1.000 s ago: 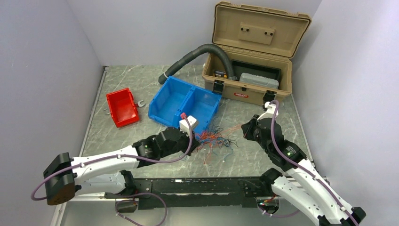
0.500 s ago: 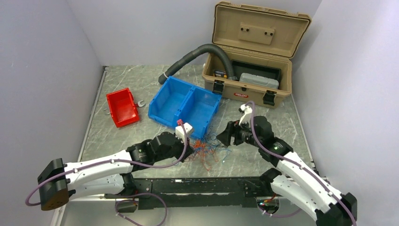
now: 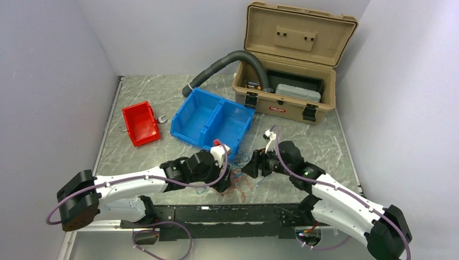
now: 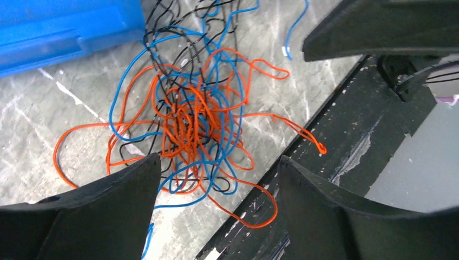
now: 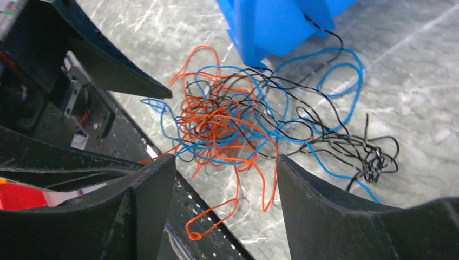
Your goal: Untangle the cables
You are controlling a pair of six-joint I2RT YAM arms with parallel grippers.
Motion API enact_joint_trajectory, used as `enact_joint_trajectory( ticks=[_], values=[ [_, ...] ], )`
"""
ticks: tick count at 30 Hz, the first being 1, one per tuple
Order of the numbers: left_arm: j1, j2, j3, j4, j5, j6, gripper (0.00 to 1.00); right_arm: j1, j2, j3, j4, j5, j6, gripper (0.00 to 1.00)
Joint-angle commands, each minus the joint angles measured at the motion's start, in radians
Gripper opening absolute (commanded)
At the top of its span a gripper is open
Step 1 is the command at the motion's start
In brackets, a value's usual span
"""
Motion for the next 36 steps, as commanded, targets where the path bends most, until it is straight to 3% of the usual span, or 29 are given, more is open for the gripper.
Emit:
enact_joint_trajectory(
  ticks=[1, 7, 14, 24, 27, 31, 36],
  values=[
    [0.040, 0.076, 0.100, -0.112, -0.043, -0.068, 0.78, 0.033, -0.030, -0.043, 0.044, 0.127, 0.113, 0.68],
    [0.081, 0.177, 0.138, -0.162, -0.038, -0.111, 0.69, 0.174, 0.011, -0.075, 0.083, 0.262, 0.233, 0.64],
    [0.210, 0.145, 0.058, -0.063, 0.134, -0.150, 0.61, 0.272, 0.007, -0.132, 0.187, 0.354, 0.394, 0.61],
    [0.214, 0.239, 0.070, 0.013, 0.247, -0.129, 0.54, 0.343, 0.146, -0.114, 0.274, 0.386, 0.529, 0.62],
    [0.214, 0.264, 0.068, 0.034, 0.274, -0.129, 0.40, 0.344, 0.178, -0.113, 0.262, 0.400, 0.587, 0.62],
    [0.214, 0.277, 0.066, 0.051, 0.293, -0.128, 0.00, 0.345, 0.225, -0.112, 0.281, 0.393, 0.633, 0.63],
    [0.214, 0.254, 0.048, 0.091, 0.303, -0.150, 0.00, 0.345, 0.357, -0.113, 0.394, 0.342, 0.667, 0.61]
  ],
)
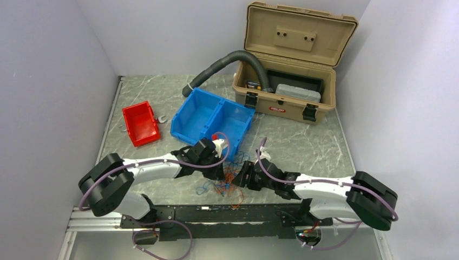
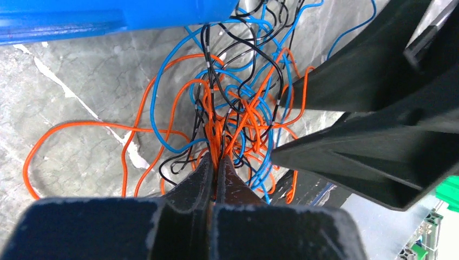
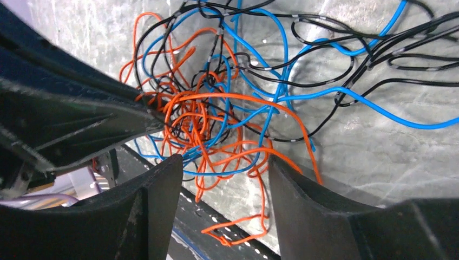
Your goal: Untangle the cables
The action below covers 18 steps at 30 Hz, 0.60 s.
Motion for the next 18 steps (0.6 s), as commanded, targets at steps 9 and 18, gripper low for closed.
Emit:
enact_joint_trajectory(
  ticks=[9, 18],
  values=[
    [0.001, -0.118, -0.063, 0.086, -0.039, -0.068, 0.00, 0.003, 0.105, 0.071, 0.057, 0.022, 0.037, 0.10],
    [0.077, -0.393, -0.082, -0.228, -0.347, -0.085, 0.00, -0.199, -0.320, 0.114, -0.557, 0.288, -0.091, 0.00]
  ],
)
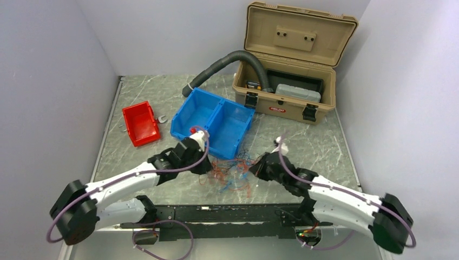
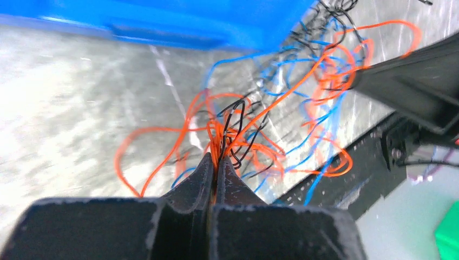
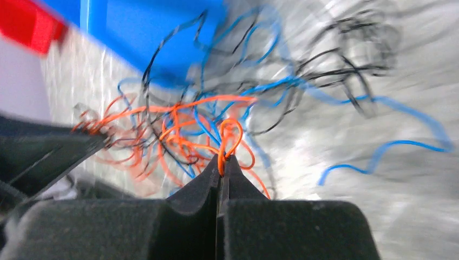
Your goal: Untangle the cables
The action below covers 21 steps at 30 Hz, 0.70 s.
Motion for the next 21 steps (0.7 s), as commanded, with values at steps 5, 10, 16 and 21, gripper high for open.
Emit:
enact_joint_trajectory(
  ticks=[5, 10, 16, 21],
  values=[
    [0.064, -0.283, -0.082, -0.191, -0.291, -0.088, 0.00, -0.362, -0.243, 0.102, -0.473, 0.193, -0.205, 0.00],
    [0.065, -0.379, -0.119, -0.197, -0.324, -0.116, 0.00, -0.456, -0.124, 0.176, -0.538, 0.254, -0.189, 0.00],
    [0.066, -0.351, -0.100, -0.222, -0.331, -0.096, 0.00, -0.460, -0.103, 0.232, -0.510, 0.254, -0.276, 0.00],
    [0.070, -0.351, -0.053, -0.370, -0.475, -0.159, 0.00, -0.471, -0.151, 0.284, -0.644, 0.433, -0.206, 0.00]
  ],
)
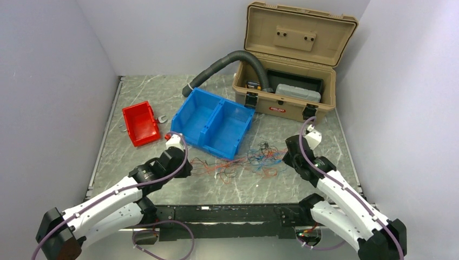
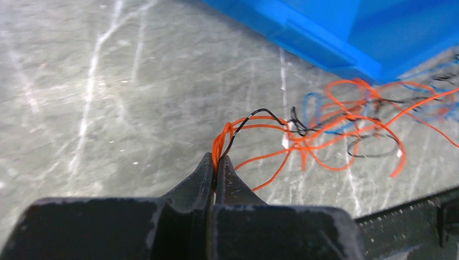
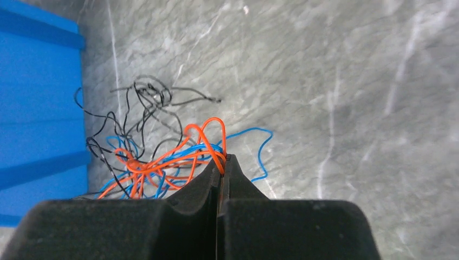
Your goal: Untangle the cables
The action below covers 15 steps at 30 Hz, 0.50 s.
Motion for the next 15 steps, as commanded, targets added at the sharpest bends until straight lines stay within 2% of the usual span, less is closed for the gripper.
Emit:
enact_joint_trajectory(
  ticks=[1, 5, 10, 14, 15],
  values=[
    [0.021, -0.012, 0.079, -0.197, -0.210, -0.088, 0.00, -0.025, -0.037, 0.103, -0.186, 0.242, 0.076, 0.00],
    [0.074, -0.079, 0.108, -0.320, -0.309, -0.142, 0.00, -0.039, -0.072, 0.159, -0.316, 0.380, 0.201, 0.00],
    [0.089, -0.165, 0.092, -0.322, -0.344, -0.173, 0.00, -0.040, -0.130, 0.165, -0.293, 0.400, 0.159, 0.00],
    [0.087, -0.203, 0.042, -0.090, -0.115, 0.035, 0.01, -0.039, -0.168, 0.159, -0.180, 0.275, -0.027, 0.01],
    [0.089, -0.206, 0.033, -0.030, -0.044, 0.081, 0.05, -0.039, -0.178, 0.153, -0.144, 0.229, -0.081, 0.13]
  ],
)
